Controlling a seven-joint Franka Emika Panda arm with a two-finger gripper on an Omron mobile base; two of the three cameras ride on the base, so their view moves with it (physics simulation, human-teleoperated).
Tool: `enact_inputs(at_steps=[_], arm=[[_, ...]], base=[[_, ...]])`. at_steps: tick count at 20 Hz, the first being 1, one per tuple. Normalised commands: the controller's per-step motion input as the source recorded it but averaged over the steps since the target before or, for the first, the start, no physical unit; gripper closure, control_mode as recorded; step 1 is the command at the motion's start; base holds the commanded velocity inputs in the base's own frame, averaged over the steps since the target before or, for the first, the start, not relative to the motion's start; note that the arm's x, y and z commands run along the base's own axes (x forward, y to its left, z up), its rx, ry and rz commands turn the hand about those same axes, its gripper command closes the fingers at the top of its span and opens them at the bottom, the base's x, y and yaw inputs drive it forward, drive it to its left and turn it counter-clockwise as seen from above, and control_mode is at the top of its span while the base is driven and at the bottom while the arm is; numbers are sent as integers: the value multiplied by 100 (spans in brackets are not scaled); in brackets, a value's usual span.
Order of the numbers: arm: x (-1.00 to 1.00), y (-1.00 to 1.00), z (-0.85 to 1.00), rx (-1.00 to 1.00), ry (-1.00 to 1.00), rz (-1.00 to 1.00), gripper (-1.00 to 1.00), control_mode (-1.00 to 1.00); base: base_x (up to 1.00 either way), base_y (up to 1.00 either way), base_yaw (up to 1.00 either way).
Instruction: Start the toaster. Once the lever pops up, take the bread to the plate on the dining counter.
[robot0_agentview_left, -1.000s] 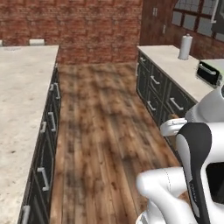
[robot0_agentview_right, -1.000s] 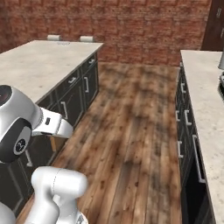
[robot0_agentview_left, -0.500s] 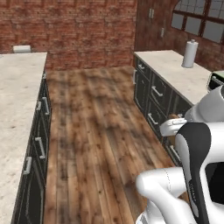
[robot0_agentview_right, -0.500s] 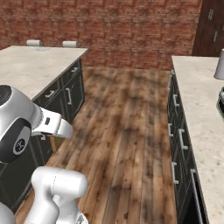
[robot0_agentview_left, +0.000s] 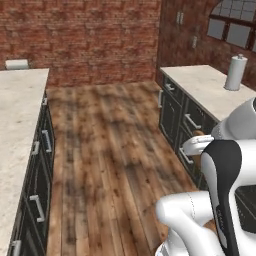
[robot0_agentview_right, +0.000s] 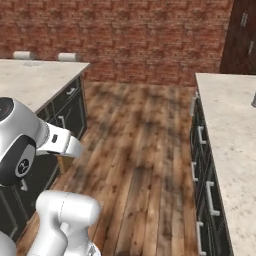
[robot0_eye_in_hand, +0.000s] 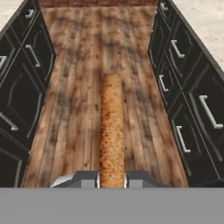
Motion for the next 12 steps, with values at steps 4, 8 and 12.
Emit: enact_inputs(at_steps=[4,8,12], arm=[[0,0,0,0,0,0,100,100],[0,0,0,0,0,0,100,100],[0,0,0,0,0,0,100,100]], base=[[100,-10,1],[100,-8,2],[100,-22,2]])
